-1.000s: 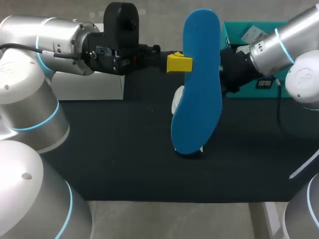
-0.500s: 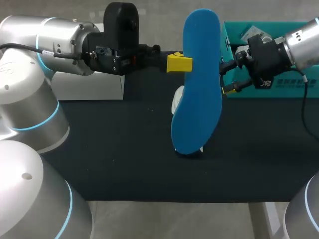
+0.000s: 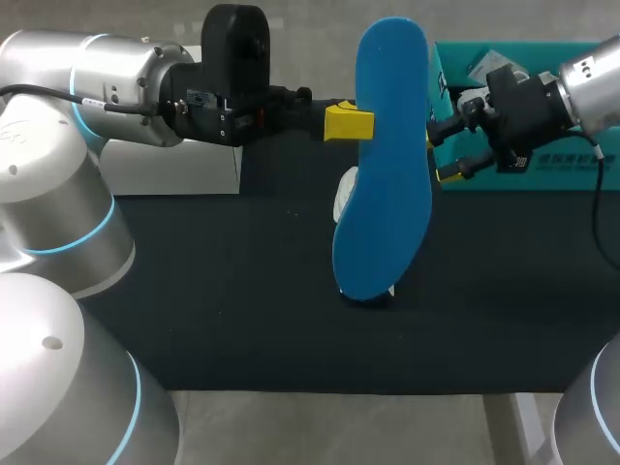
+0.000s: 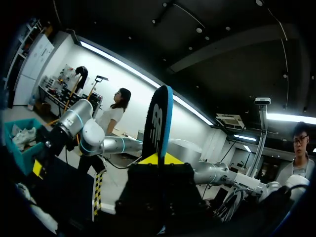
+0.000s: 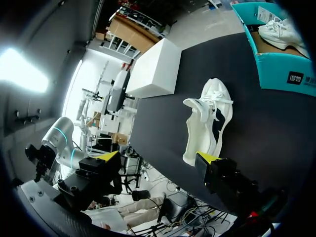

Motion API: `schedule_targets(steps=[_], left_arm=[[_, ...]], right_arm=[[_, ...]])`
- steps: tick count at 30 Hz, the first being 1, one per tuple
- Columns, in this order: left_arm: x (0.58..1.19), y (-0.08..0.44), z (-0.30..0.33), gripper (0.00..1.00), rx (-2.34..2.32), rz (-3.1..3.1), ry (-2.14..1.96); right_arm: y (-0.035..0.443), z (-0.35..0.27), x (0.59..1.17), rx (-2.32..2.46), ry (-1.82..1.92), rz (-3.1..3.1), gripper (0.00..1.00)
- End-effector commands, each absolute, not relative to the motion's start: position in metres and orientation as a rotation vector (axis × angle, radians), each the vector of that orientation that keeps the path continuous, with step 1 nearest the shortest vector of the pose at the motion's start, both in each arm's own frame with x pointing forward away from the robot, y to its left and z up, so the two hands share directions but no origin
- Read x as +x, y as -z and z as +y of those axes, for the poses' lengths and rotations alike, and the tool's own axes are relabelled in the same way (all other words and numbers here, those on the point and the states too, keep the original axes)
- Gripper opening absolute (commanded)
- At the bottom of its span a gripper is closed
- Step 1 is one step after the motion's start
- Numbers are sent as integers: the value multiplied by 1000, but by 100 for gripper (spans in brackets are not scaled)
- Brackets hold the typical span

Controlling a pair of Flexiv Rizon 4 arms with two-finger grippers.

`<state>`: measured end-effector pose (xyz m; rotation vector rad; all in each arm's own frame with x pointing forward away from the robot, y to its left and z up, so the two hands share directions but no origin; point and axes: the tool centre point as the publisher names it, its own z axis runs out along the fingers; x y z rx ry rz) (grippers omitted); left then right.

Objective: Take the shoe out of the shoebox, open the shoe tongue, remove and reinsert the insole, then place the shoe into the shoebox

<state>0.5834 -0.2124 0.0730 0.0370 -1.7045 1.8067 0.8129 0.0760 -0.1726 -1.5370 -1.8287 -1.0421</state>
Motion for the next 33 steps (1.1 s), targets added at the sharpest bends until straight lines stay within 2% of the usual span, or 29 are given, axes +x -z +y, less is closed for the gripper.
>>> schedule_targets(steps=[1, 5, 15, 21, 33], left_arm=[[583, -73, -213, 0, 37, -1704, -1807], [583, -73, -213, 0, 37, -1704, -1807], [583, -73, -213, 0, 37, -1704, -1807], [583, -73, -213, 0, 37, -1704, -1807], [583, -73, -213, 0, 37, -1704, -1807]], right_arm=[[168, 62, 811, -1549, 1114, -1768, 100], [145, 51, 810, -1529, 1184, -1714, 100], [98, 47, 802, -1515, 1094, -1645, 100], [62, 48, 798, -1424, 1196, -1592, 100], [62, 48, 798, -1424, 1196, -1592, 100]])
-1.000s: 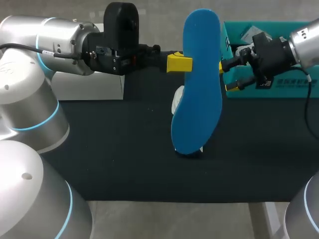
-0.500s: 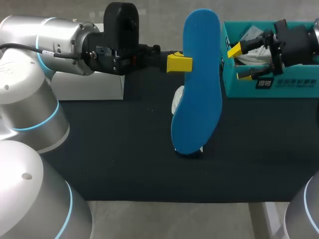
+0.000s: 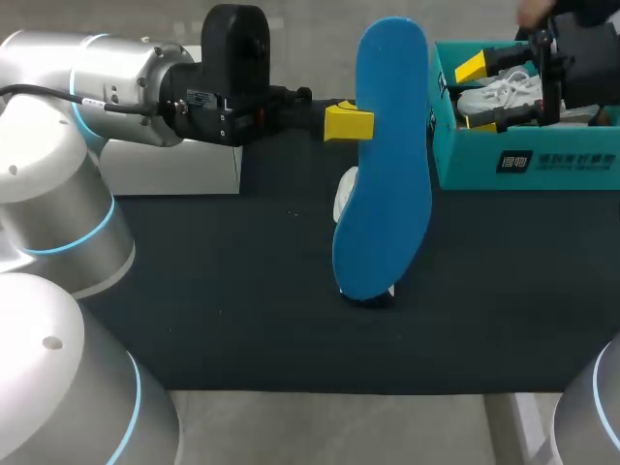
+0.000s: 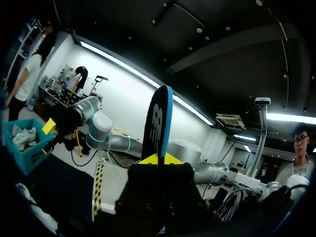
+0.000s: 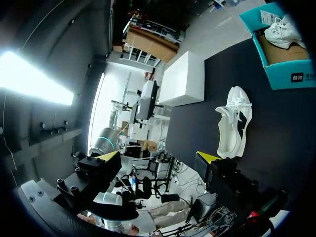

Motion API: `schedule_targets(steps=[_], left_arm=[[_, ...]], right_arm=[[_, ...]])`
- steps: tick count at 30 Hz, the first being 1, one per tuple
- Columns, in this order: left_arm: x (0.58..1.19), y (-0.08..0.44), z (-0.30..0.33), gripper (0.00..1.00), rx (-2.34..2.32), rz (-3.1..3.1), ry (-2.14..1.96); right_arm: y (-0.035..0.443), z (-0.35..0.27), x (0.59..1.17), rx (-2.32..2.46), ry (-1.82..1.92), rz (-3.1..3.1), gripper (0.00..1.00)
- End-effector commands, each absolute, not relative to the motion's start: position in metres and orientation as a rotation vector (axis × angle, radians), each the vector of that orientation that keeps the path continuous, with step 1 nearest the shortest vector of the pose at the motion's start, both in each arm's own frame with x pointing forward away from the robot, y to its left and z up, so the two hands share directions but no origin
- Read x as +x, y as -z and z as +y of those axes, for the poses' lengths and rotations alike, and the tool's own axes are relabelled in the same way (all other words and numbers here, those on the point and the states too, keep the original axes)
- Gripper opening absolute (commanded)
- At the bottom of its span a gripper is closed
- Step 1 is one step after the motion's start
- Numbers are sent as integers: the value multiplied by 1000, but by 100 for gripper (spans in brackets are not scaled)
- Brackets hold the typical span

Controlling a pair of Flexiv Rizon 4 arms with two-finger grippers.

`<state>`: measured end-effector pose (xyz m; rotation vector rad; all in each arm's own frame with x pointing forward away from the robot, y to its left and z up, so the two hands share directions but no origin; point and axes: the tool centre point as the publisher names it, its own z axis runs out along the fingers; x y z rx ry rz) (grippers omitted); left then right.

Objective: Take the shoe out of the shoebox, open the shoe tongue, remove and reinsert the insole, then place the shoe into the shoebox

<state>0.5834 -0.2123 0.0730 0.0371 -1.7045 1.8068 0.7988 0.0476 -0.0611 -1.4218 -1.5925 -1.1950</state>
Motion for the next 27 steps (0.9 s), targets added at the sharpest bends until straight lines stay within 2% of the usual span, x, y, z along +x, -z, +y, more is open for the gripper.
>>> schedule_targets(steps=[1, 11, 18, 27], left_arm=[[583, -73, -213, 0, 37, -1704, -1807], [583, -73, -213, 0, 37, -1704, -1807], [583, -73, -213, 0, 37, -1704, -1807], [583, -73, -213, 0, 37, -1704, -1807]], right_arm=[[62, 48, 798, -1424, 1196, -1592, 100], [30, 52, 777, -1415, 1298, -1146, 100], [11, 54, 773, -1467, 1242, -1206, 100], [34, 42, 790, -1503, 1225, -1257, 100]])
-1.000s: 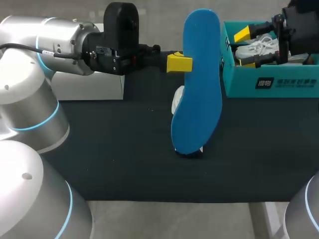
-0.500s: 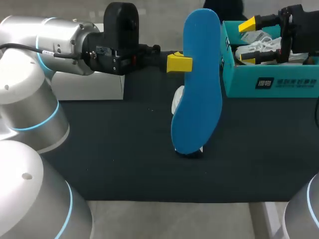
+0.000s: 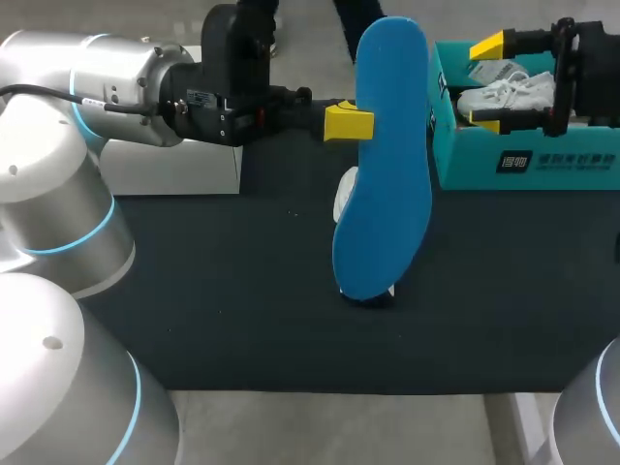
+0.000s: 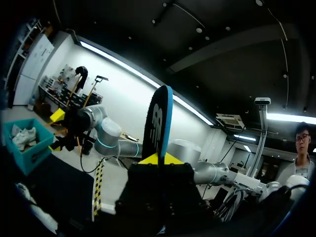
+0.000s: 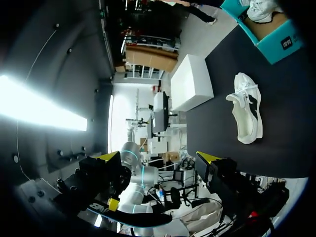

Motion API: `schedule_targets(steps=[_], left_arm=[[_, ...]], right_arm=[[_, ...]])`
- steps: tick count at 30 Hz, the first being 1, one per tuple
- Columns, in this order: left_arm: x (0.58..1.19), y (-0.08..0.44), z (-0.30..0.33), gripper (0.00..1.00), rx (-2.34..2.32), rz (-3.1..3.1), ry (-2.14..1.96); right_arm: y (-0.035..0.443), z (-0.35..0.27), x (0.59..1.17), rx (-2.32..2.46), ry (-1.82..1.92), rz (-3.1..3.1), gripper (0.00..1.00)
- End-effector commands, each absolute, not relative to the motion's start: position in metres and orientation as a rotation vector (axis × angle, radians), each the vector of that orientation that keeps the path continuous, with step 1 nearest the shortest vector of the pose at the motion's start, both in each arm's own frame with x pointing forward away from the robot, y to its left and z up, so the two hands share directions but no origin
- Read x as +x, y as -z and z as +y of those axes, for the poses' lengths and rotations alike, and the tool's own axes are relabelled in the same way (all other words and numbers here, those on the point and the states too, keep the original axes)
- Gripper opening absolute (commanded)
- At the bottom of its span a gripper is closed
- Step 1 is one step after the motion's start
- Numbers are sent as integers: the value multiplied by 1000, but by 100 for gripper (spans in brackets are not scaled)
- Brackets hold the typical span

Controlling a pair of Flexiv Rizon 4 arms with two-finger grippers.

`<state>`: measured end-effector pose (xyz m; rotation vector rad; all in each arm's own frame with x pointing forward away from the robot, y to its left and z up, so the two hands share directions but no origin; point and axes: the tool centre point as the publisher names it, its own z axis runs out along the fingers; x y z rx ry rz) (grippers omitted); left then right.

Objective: Take the shoe out of the shoebox, open the shoe tongue, remove and reinsert the insole, then place the shoe into the shoebox

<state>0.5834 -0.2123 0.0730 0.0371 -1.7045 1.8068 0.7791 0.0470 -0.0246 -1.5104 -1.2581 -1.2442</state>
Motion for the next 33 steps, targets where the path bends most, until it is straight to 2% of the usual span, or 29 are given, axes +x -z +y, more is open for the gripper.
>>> schedule_targets(steps=[1, 6, 17, 26, 33], left_arm=[[583, -73, -213, 0, 37, -1704, -1807], [583, -73, -213, 0, 37, -1704, -1807], [583, -73, -213, 0, 37, -1704, -1807], [623, -51, -204, 0, -443, -2352, -2182], [636, -46, -208, 0, -492, -2498, -2277]], right_arm=[[36, 42, 792, -1503, 1224, -1256, 100], [51, 40, 803, -1525, 1223, -1237, 100], [51, 40, 803, -1525, 1223, -1237, 100], [51, 40, 803, -1525, 1223, -1237, 100], [51, 40, 803, -1525, 1223, -1237, 100]])
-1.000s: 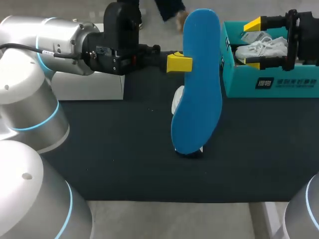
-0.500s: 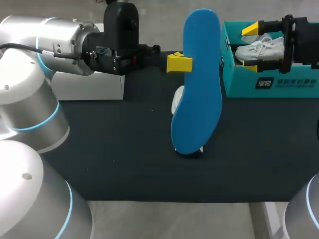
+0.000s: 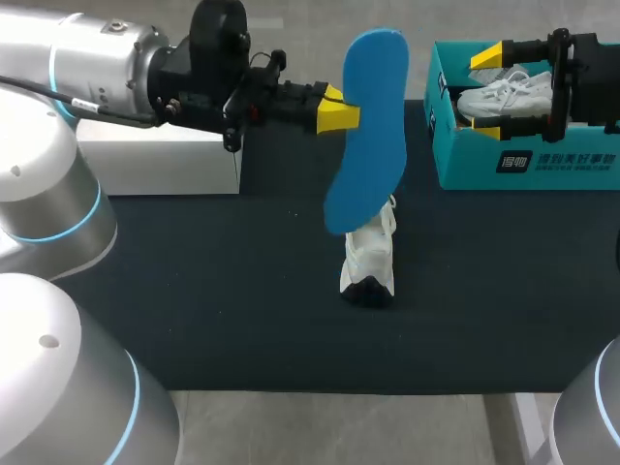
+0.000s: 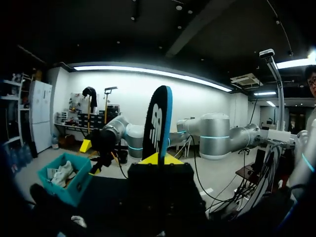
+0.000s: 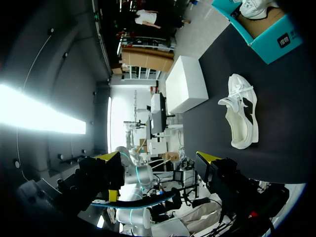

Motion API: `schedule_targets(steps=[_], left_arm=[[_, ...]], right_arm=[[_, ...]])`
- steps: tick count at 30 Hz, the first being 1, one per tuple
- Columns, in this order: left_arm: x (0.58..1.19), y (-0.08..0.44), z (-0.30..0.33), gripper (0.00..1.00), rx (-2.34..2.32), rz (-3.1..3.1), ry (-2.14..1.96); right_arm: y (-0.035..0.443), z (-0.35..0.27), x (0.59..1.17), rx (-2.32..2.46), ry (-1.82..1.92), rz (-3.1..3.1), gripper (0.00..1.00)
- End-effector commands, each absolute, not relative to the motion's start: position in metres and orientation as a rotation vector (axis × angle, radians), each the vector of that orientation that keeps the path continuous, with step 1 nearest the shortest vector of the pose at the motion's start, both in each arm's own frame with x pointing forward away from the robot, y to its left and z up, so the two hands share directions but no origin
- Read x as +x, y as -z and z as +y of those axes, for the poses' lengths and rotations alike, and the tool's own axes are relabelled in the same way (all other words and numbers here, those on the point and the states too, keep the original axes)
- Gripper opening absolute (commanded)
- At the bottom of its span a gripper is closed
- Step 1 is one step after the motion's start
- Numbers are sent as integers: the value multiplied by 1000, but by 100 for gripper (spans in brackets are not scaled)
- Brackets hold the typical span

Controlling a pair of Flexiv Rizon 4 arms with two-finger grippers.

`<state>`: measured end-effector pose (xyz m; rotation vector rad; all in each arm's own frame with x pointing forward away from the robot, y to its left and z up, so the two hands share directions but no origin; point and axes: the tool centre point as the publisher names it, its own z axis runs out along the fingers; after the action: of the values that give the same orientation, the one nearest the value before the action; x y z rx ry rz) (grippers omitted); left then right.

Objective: Take the shoe out of the shoebox, open the shoe tongue, remove and reinsert the insole, then place the shoe into the shoebox

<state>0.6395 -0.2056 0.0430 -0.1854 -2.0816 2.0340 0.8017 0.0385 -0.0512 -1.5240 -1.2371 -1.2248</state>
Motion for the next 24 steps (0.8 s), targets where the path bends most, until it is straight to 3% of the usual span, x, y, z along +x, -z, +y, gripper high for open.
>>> schedule_targets(steps=[1, 11, 18, 24], left_arm=[[636, -46, -208, 0, -492, -2498, -2277], [636, -46, -208, 0, -492, -2498, -2277], [670, -28, -216, 0, -1059, -2223, -2619], [685, -25, -222, 0, -1413, -2001, -2605]], right_arm=[[51, 40, 803, -1525, 1223, -1237, 100], [51, 40, 803, -1525, 1223, -1237, 100], [51, 40, 803, -1525, 1223, -1237, 100], [51, 40, 803, -1525, 1223, -1237, 100]])
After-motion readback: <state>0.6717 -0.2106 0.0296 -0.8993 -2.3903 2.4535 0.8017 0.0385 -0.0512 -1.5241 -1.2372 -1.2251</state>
